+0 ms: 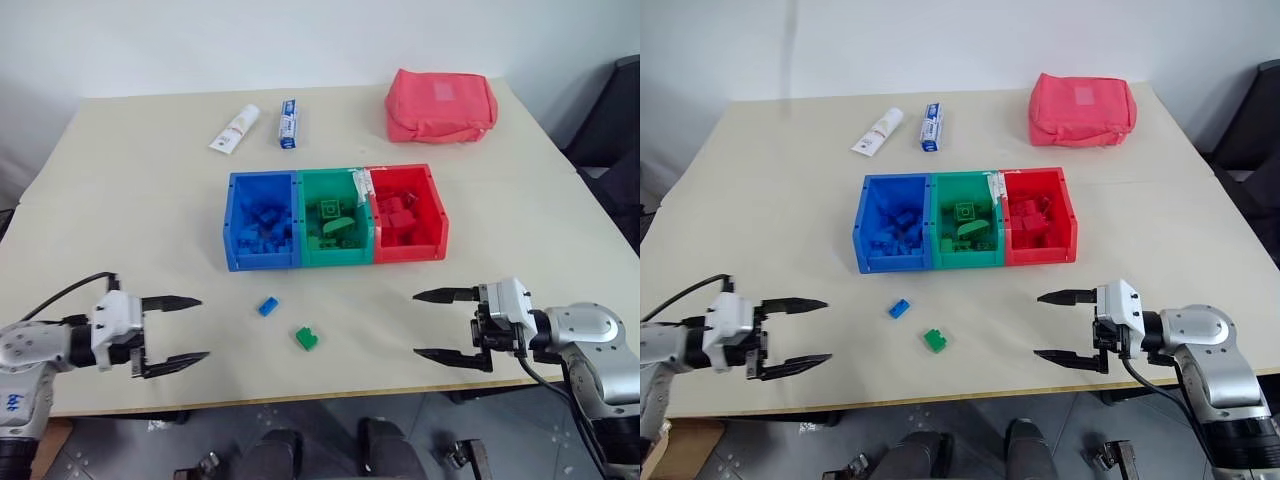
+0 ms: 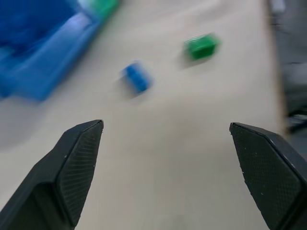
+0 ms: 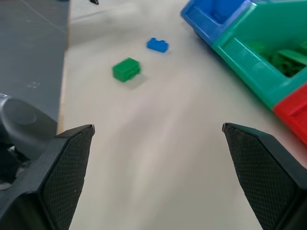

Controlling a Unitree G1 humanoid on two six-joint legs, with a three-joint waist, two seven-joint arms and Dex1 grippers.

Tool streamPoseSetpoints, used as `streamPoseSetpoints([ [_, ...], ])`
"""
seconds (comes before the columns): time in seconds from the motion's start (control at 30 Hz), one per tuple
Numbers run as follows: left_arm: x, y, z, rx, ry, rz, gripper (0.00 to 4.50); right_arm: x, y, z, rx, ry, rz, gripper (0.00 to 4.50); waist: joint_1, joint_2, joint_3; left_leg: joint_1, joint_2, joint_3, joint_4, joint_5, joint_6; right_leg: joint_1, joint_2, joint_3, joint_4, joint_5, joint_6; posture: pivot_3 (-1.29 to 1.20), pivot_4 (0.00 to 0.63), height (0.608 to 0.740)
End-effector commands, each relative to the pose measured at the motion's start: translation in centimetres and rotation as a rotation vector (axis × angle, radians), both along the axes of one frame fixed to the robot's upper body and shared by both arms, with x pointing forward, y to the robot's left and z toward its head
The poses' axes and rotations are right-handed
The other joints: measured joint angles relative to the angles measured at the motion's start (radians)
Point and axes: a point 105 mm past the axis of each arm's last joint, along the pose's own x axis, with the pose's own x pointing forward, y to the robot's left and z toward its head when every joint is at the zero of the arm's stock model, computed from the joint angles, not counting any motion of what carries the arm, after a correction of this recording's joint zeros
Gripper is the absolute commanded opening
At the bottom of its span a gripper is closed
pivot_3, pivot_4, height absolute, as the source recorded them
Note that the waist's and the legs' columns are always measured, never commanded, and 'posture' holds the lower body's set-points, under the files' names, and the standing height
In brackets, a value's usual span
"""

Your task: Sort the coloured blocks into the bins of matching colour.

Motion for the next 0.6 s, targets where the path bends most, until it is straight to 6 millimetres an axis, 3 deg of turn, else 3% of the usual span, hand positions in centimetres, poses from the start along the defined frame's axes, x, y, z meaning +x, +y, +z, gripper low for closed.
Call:
streamPoseSetpoints([
  [0.03,-0.5,-4.4,0.2,0.079,-0.011,-0.118,4.5,-1.1,0.8,0.8,0.02,-0.04,0.027,4.48,0.006,0.0,0.0,0.0,0.0,0.0,0.0,0.0,0.0,0.001,0.0,0.0,-0.001,0.0,0.001,0.0,0.15,0.74],
  [0.17,-0.8,-7.9,-0.5,0.128,0.023,-0.195,4.5,-2.1,1.1,1.4,0.024,-0.04,0.032,4.48,0.009,0.0,0.0,0.001,0.0,0.002,-0.002,-0.001,0.0,0.0,0.002,-0.001,-0.001,0.0,0.001,0.0,0.15,0.74],
  [0.3,-0.1,-9.8,-3.2,0.231,0.027,-0.232,4.5,-2.7,1.0,1.5,0.003,-0.048,0.001,4.48,0.013,0.0,0.0,0.001,0.0,0.003,0.0,-0.001,0.0,0.0,0.003,-0.002,-0.001,0.001,0.001,0.0,0.15,0.74],
  [0.47,1.4,-11.6,-3.6,0.228,0.009,-0.224,4.5,-3.5,1.0,1.7,0.006,-0.03,-0.05,4.48,0.018,-0.001,0.0,0.001,0.0,0.002,0.003,-0.001,0.001,0.001,0.003,-0.002,0.0,0.001,0.001,0.0,0.15,0.74],
  [0.6,2.0,-11.4,-4.4,0.236,-0.005,-0.233,3.61,-3.9,0.8,1.7,-0.005,-0.038,-0.1,4.5,0.016,0.0,0.0,0.001,0.0,0.002,0.003,-0.001,0.001,0.002,0.003,-0.002,-0.001,0.001,0.002,0.0,0.15,0.74],
])
